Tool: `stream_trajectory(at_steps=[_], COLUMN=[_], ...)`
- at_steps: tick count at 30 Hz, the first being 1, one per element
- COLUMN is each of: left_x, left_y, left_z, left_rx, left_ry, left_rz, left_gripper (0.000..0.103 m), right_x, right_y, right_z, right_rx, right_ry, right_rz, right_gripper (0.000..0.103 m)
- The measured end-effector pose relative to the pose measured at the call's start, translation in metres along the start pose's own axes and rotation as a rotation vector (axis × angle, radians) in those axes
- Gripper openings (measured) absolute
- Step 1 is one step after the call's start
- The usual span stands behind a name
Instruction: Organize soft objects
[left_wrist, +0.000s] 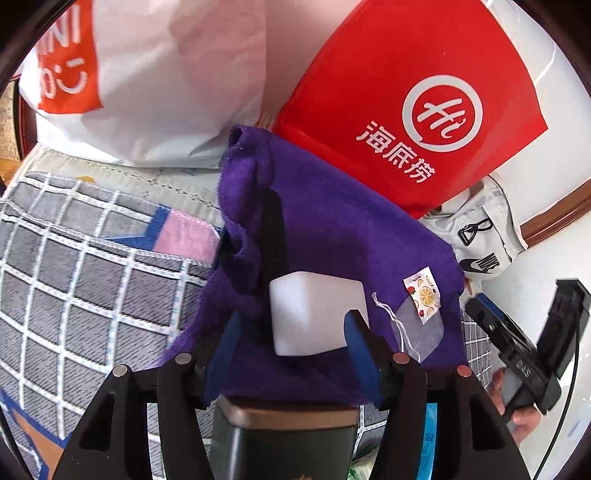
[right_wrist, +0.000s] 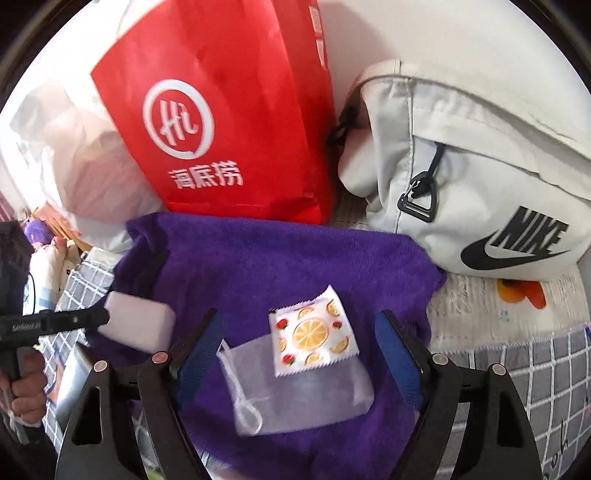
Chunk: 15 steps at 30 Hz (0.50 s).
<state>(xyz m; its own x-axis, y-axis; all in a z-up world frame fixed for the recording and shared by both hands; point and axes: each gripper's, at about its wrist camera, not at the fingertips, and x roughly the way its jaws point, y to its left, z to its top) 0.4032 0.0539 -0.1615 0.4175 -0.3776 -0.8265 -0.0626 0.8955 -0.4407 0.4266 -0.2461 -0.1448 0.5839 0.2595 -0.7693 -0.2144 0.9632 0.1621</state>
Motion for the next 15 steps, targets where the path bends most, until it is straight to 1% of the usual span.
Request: stream_trajectory(at_steps=[3, 6, 11, 15], left_x=[-0.016, -0.030, -0.056, -0.073], left_y=[0.004, 0.010, 0.021, 0.035], left_z=[-0.005, -0.013, -0.035, -0.055], left_rx=[-0.006, -0.015, -0.014, -0.036], left_ry=[-0.018, -0.027, -0.034, -0.039], left_rz=[0.014, 0.010, 0.027, 0.032], left_gripper=[0.057, 0.057, 0.057, 0.057], right_x=[-0.022, -0.043, -0.073, -0.088], right_y=[0.011, 0.024, 0.052, 0.076], right_z=[-0.008, -0.018, -0.051, -0.083], right_rx=[-0.029, -0.040, -0.071, -0.107], right_ry=[-0.021, -0.040, -0.051, -0.024], right_rz=[-0.035, -0.026, -0.034, -0.039], right_gripper=[0.083, 0.083, 0.083, 0.083])
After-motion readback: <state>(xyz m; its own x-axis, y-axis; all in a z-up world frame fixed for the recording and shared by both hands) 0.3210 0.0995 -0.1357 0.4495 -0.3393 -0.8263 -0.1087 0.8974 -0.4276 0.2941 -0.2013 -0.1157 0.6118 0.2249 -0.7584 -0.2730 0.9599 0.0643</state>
